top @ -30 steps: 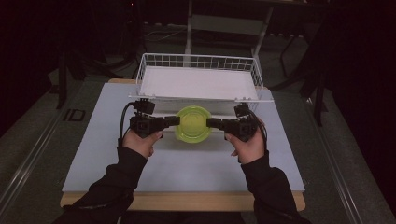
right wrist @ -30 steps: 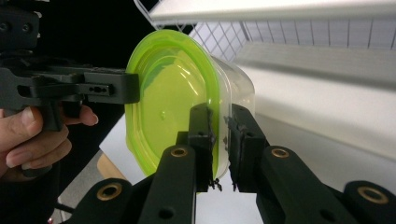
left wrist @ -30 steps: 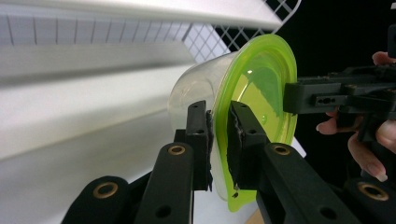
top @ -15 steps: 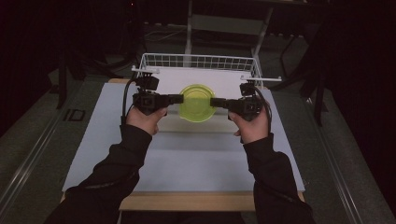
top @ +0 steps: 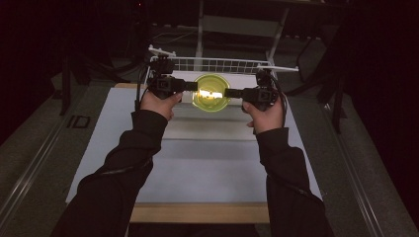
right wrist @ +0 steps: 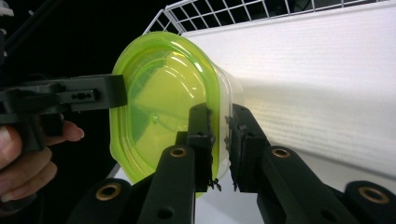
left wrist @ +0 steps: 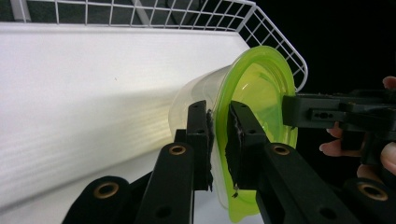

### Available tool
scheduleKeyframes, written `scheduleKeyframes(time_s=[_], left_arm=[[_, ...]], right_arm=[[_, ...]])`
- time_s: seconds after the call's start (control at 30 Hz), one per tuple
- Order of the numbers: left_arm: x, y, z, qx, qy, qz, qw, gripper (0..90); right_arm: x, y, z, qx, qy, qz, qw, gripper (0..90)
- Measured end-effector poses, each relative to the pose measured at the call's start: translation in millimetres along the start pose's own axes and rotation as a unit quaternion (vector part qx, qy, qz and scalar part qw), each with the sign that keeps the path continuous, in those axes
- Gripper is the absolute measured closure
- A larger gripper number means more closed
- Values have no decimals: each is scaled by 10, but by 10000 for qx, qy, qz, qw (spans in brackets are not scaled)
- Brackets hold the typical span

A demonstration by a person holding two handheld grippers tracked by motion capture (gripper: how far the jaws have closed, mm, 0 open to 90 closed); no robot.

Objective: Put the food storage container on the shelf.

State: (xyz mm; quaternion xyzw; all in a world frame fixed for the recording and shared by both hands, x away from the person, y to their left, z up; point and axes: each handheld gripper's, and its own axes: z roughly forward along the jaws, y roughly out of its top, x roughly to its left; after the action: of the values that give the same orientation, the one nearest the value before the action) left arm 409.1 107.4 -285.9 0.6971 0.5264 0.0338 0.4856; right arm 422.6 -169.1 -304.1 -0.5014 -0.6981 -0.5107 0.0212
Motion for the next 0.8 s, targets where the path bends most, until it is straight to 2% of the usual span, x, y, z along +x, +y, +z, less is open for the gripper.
scheduleKeyframes(time_s=[0.17, 0.23, 0.37, 0.5, 0.7, 0.8], left_arm=[[70, 88, 66, 7, 40, -73, 10000, 807], [97, 105, 95, 41, 51, -87, 9999, 807], [165, 125, 163, 62, 26, -181, 9998, 805], [210, 163, 212, 210, 57, -227, 9995, 805], [221, 223, 286, 185, 67, -119, 9997, 800], [236, 234, 328, 94, 49, -5, 9999, 789]], right_arm=[[-18, 101, 64, 39, -103, 82, 9999, 800], [-42, 117, 91, 54, -43, 194, 9998, 800], [-46, 158, 137, 82, -227, 127, 9996, 800], [-74, 192, 182, 198, -261, 311, 9990, 800], [-114, 225, 210, 186, -355, 393, 9984, 800], [-139, 252, 215, 176, -403, 525, 9976, 800]])
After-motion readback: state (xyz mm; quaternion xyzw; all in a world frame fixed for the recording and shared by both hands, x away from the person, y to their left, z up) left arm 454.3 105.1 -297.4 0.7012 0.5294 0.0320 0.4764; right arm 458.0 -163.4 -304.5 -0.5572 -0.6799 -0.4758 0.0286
